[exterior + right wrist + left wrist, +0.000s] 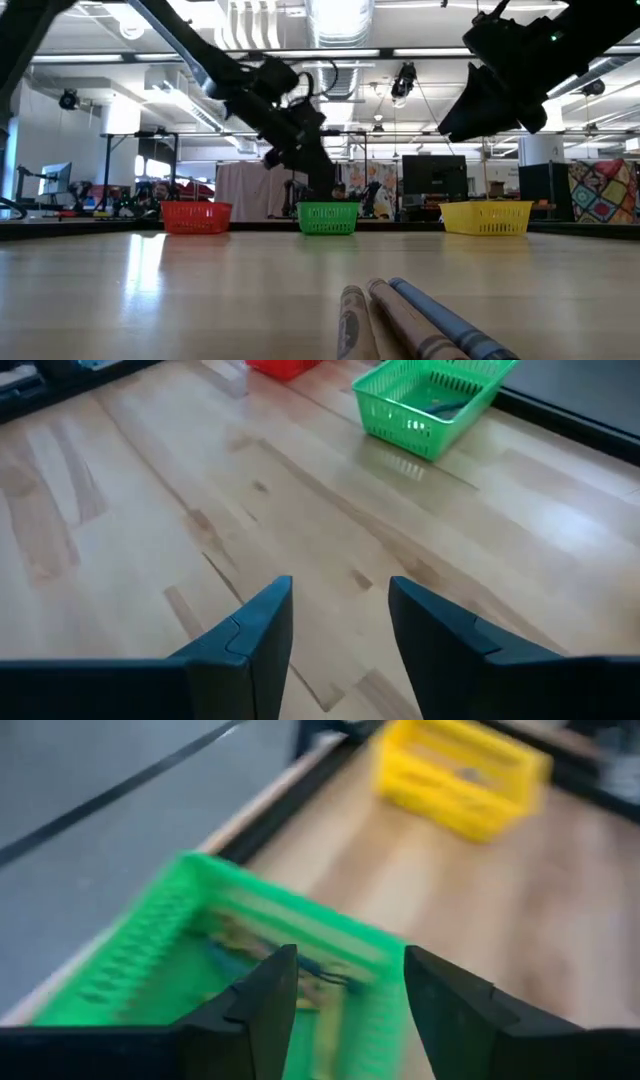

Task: Sort crayons
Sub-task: Put the brown crayon into the green basket

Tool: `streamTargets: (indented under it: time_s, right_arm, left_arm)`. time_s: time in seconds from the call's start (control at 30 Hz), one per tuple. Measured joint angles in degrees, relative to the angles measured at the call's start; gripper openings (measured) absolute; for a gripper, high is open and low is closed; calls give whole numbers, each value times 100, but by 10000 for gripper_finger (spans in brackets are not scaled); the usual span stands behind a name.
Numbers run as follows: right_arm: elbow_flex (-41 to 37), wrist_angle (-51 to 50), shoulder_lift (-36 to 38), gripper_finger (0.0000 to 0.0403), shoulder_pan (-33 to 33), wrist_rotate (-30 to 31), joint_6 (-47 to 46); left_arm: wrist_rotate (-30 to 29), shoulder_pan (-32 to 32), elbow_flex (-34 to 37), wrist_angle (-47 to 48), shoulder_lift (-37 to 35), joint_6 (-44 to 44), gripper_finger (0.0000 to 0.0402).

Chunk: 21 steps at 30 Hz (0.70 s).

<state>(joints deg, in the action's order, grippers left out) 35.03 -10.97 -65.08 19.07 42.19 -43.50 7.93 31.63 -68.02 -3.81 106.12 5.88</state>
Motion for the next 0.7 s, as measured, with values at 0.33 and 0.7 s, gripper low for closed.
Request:
streamTargets:
  time_s: [0.33,0.7]
  right_arm:
    - [-31,-37,-173,152,-29,24,581]
    - [46,111,-792,126,-3,-89,358]
  left_arm:
    - [-570,-1949,2854,-2345,-1380,133,169]
    - [-1038,-3630,3822,-3736,-1503,605,162]
